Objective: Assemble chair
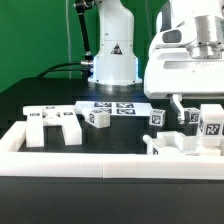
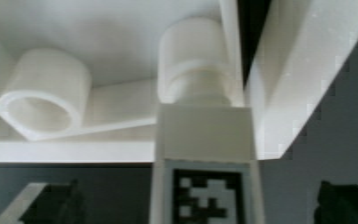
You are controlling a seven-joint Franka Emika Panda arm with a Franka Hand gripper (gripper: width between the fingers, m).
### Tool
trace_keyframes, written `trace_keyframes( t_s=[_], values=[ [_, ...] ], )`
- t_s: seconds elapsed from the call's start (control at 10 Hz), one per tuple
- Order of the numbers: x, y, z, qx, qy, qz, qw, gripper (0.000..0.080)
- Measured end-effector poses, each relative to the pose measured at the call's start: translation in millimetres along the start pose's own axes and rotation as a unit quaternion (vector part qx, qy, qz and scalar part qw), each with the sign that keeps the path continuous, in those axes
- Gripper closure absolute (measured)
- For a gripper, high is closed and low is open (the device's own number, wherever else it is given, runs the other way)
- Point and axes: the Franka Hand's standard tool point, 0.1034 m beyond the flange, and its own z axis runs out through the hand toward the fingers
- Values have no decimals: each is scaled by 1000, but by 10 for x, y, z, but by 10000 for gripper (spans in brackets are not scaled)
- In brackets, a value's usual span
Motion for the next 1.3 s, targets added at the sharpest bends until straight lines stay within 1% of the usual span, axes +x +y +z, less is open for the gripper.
trace_keyframes(
  t_s=[0.2,0.3,0.4,0.5,0.6,0.7,0.8,0.9,1.0,1.1,1.2,1.3],
  values=[
    [89,67,-66,-1,0,-1,1000,150],
    [155,127,-116,-1,-4,1,1000,150],
    [220,157,-172,2,-18,7,1000,150],
    [280,149,-215,7,-33,11,999,150],
    [277,151,-206,6,-26,10,1000,150],
    [233,143,-188,7,-42,10,999,150],
    [192,110,-185,14,-87,13,996,150],
    [197,79,-187,21,-127,15,992,150],
    [176,13,-160,27,-166,18,986,150],
    [162,-8,-145,31,-193,18,981,150],
    [118,3,-148,36,-244,20,969,150],
    [121,16,-147,41,-292,20,955,150]
  ],
)
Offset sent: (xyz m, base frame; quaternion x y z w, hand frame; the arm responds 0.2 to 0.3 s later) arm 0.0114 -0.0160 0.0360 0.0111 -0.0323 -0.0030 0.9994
